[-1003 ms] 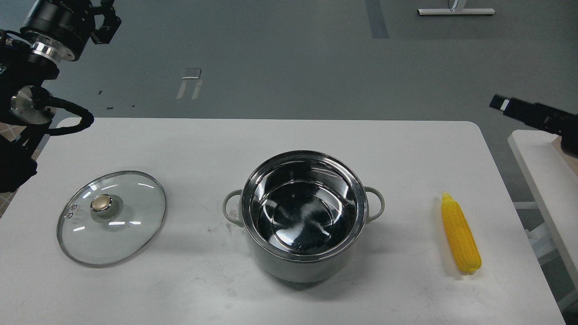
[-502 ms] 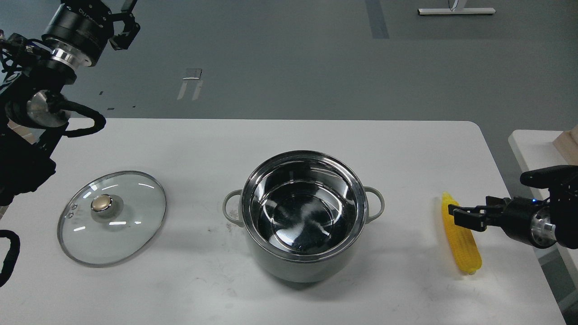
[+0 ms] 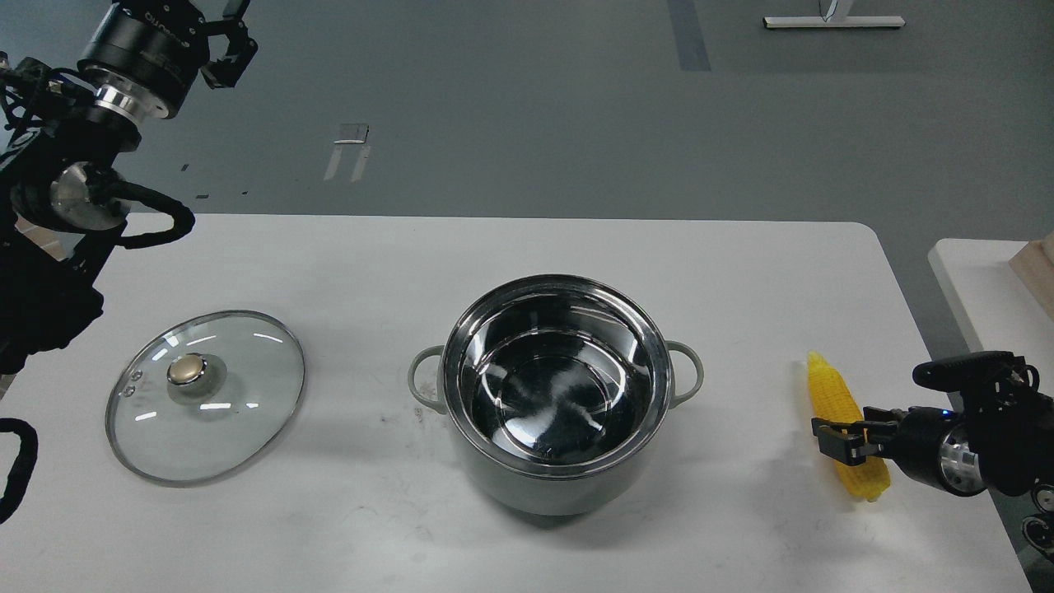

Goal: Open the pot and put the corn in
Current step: 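Reach the right gripper to the yellow corn cob and grasp it, then lift the corn cob and lower it into the open pot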

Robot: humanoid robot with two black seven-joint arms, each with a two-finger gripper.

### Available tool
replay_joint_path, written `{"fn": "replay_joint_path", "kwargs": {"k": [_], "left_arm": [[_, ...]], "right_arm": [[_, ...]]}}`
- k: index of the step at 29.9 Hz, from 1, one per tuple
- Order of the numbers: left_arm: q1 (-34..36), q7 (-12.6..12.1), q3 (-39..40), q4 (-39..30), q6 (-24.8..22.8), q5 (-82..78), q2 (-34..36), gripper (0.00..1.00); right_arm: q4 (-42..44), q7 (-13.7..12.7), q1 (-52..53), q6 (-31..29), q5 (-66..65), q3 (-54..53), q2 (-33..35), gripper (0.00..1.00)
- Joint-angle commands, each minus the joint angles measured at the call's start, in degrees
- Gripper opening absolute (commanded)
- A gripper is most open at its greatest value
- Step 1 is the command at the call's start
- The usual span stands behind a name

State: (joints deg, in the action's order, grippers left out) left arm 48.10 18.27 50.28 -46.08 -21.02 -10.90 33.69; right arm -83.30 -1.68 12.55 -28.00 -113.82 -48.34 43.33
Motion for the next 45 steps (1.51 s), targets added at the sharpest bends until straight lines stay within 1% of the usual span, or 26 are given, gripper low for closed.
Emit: {"fn": "replay_joint_path", "kwargs": {"k": [1, 2, 3, 4, 7, 8, 12, 14, 16, 19, 20, 23, 24, 26, 27, 30, 33, 35, 37, 38, 40, 41, 42, 43, 44, 45], "left_arm": [[0.0, -0.1, 0.0, 0.0, 0.0, 0.0, 0.1, 0.98], [0.0, -0.1, 0.0, 0.0, 0.0, 0.0, 0.1, 0.98], [0.0, -0.2, 0.0, 0.0, 0.0, 0.0, 0.2, 0.98], [0.1, -0.2, 0.0, 0.0, 0.0, 0.0, 0.2, 0.98], [0.1, -0.2, 0.0, 0.0, 0.0, 0.0, 0.2, 0.98], [0.2, -0.2, 0.0, -0.1, 0.0, 0.0, 0.2, 0.98], [0.4, -0.2, 0.0, -0.2, 0.0, 0.0, 0.3, 0.98], [0.5, -0.2, 0.0, -0.2, 0.0, 0.0, 0.4, 0.98], [0.9, -0.2, 0.0, -0.3, 0.0, 0.0, 0.5, 0.98], [1.2, -0.3, -0.1, -0.4, 0.0, 0.0, 0.6, 0.98], [1.2, -0.3, -0.1, -0.4, -0.1, 0.0, 0.6, 0.98], [1.7, -0.3, -0.1, -0.6, 0.0, 0.0, 0.6, 0.98], [2.0, -0.3, -0.1, -0.6, 0.0, 0.0, 0.8, 0.98], [2.1, -0.3, -0.1, -0.6, 0.0, 0.0, 0.8, 0.98], [2.3, -0.3, -0.1, -0.7, 0.0, 0.0, 0.8, 0.98], [2.5, -0.3, -0.1, -0.7, 0.0, 0.0, 0.9, 0.98], [2.6, -0.3, 0.0, -0.7, 0.0, 0.0, 1.2, 0.98], [2.6, -0.3, 0.0, -0.7, 0.0, 0.0, 1.6, 0.98], [2.6, -0.3, 0.0, -0.7, -0.1, 0.0, 1.6, 0.98], [2.5, -0.3, -0.1, -0.7, -0.1, 0.0, 1.7, 0.98], [2.5, -0.3, -0.1, -0.7, 0.0, 0.0, 1.8, 0.98], [2.5, -0.3, 0.0, -0.7, -0.1, 0.0, 1.8, 0.98], [2.5, -0.2, 0.0, -0.7, 0.0, 0.0, 1.7, 0.98], [2.5, -0.2, 0.0, -0.7, -0.1, 0.0, 1.6, 0.98], [2.6, -0.2, 0.0, -0.7, 0.0, 0.0, 1.6, 0.98], [2.6, -0.2, 0.0, -0.7, 0.0, 0.0, 1.6, 0.98]], "right_arm": [[0.7, -0.6, -0.2, 0.0, 0.0, 0.0, -0.8, 0.32], [1.1, -0.9, -0.2, 0.0, 0.1, 0.0, -0.9, 0.25], [1.3, -1.0, -0.2, 0.0, 0.1, 0.0, -0.9, 0.20], [1.4, -1.0, -0.2, 0.0, 0.3, -0.2, -0.9, 0.12], [0.9, -1.0, 0.4, 0.0, 0.8, -1.0, -0.9, 0.04], [0.3, -0.9, 0.5, 1.1, 1.0, -1.7, -0.5, 0.01], [-1.2, -0.4, 0.5, 3.1, 1.1, -7.9, -0.3, 0.00], [-1.7, -0.3, 0.5, 3.5, 1.1, -13.3, -1.1, 0.00], [-3.5, -0.2, 1.0, 3.4, 1.1, -18.9, -3.3, 0.00], [-5.6, -0.2, 6.3, 2.9, 1.1, -19.3, -7.2, 0.00], [-6.0, -0.2, 7.9, 2.8, 1.1, -18.7, -8.3, 0.00], [-7.5, -0.2, 14.3, 2.7, 1.3, -13.6, -15.8, 0.00], [-7.6, -0.2, 16.8, 2.7, 1.3, -11.2, -19.5, 0.00], [-7.3, -0.2, 18.7, 2.7, 1.2, -8.3, -22.5, 0.00], [-7.1, -0.2, 20.2, 2.6, 1.1, -5.0, -24.3, 0.00], [-7.1, -0.2, 24.4, 2.6, 1.1, 5.2, -25.1, 0.00], [-7.1, -0.2, 27.2, 2.6, 0.9, 13.1, -24.6, 0.00], [-7.2, -0.2, 27.7, 2.6, 0.9, 15.9, -24.3, 0.00], [-7.3, -0.2, 27.3, 2.6, 0.9, 16.6, -22.6, 0.00], [-7.4, -0.2, 27.2, 2.6, 0.9, 17.0, -21.5, 0.02], [-7.4, -0.2, 27.2, 2.6, 0.9, 17.7, -21.1, 0.08], [-7.4, -0.2, 27.3, 2.6, 0.9, 18.3, -21.1, 0.15], [-7.3, -0.2, 27.3, 2.6, 0.9, 18.5, -21.1, 0.30], [-7.3, -0.2, 27.3, 2.6, 0.9, 18.5, -21.0, 0.41], [-7.3, -0.2, 27.3, 2.6, 0.9, 18.5, -21.1, 0.56], [-7.3, -0.2, 27.3, 2.6, 0.9, 18.5, -21.2, 0.60]]}}
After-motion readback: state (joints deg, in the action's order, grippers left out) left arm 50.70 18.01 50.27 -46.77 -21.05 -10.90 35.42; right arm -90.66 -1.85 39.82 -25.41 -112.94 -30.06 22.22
